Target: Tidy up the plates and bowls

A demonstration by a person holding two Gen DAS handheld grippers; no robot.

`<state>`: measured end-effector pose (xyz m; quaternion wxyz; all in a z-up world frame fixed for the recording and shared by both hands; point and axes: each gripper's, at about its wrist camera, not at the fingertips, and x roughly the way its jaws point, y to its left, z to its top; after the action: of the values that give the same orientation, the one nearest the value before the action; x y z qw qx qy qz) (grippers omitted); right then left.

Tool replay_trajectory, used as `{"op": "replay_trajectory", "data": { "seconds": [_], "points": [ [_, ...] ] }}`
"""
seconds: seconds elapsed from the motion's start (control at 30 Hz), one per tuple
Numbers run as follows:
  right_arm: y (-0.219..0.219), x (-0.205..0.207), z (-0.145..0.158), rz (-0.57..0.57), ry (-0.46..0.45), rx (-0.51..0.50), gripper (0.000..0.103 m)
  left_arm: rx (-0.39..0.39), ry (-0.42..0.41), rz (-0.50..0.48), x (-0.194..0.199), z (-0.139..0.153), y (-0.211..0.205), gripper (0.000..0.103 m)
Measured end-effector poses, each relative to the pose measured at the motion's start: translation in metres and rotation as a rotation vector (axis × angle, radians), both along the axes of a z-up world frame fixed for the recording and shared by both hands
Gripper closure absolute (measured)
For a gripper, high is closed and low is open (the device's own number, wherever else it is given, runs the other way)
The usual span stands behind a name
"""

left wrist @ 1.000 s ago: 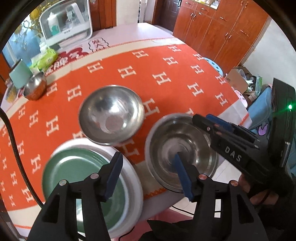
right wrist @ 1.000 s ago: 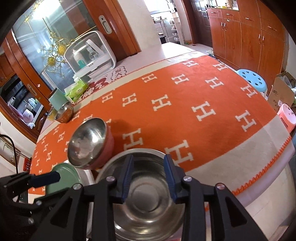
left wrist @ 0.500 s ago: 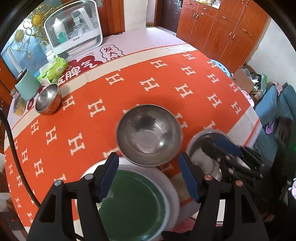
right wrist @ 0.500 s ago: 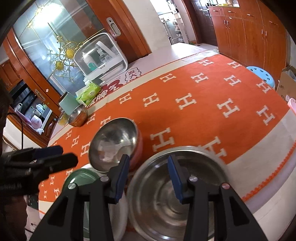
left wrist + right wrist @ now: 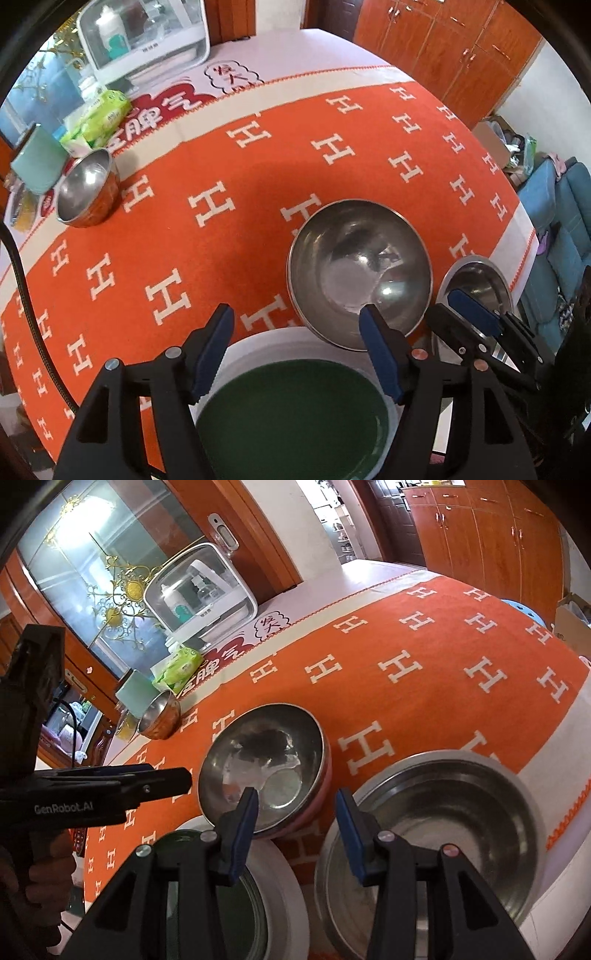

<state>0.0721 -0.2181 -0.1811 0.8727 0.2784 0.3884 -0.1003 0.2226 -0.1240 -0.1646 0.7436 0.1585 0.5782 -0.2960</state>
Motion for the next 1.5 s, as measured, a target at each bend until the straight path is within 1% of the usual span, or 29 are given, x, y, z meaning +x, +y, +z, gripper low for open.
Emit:
{"op": "replay_trajectory", "data": {
  "seconds": [0.17,0.33,0.6,0.67,0.8,0.9,0.97,1.07,1.13,1.2,1.5],
  "points": [
    [0.005,0.006,-0.007,-0.017,0.019,-0.013,0.059,0.029,0.052,-0.023,0.011,-0.023,-0.003,0.034],
    [0.007,0.012,-0.011,-0.032,0.03,-0.03,0.059,0.023,0.103,-0.032,0.019,-0.038,-0.007,0.034],
    [0.007,0.018,-0.016,-0.064,0.032,-0.023,0.06,0.002,0.179,-0.064,0.029,-0.061,-0.016,0.035],
    [0.006,0.019,-0.018,-0.074,0.034,-0.019,0.061,0.001,0.182,-0.078,0.03,-0.065,-0.02,0.039],
    [0.005,0.022,-0.02,-0.092,0.041,-0.025,0.067,-0.007,0.184,-0.095,0.032,-0.07,-0.026,0.045],
    [0.003,0.023,-0.021,-0.113,0.047,-0.027,0.074,-0.01,0.184,-0.1,0.033,-0.073,-0.03,0.052],
    [0.001,0.024,-0.021,-0.123,0.044,-0.026,0.076,-0.018,0.189,-0.103,0.035,-0.076,-0.031,0.064],
    [-0.001,0.027,-0.022,-0.134,0.046,-0.033,0.08,-0.017,0.204,-0.103,0.036,-0.081,-0.034,0.071],
    [-0.001,0.029,-0.024,-0.14,0.05,-0.041,0.082,-0.019,0.212,-0.108,0.037,-0.084,-0.037,0.072],
    [-0.001,0.031,-0.025,-0.144,0.052,-0.045,0.083,-0.021,0.211,-0.114,0.036,-0.085,-0.037,0.078],
    [0.003,0.035,-0.024,-0.141,0.065,-0.093,0.085,-0.062,0.231,-0.089,0.037,-0.087,-0.031,0.081]
  ]
}}
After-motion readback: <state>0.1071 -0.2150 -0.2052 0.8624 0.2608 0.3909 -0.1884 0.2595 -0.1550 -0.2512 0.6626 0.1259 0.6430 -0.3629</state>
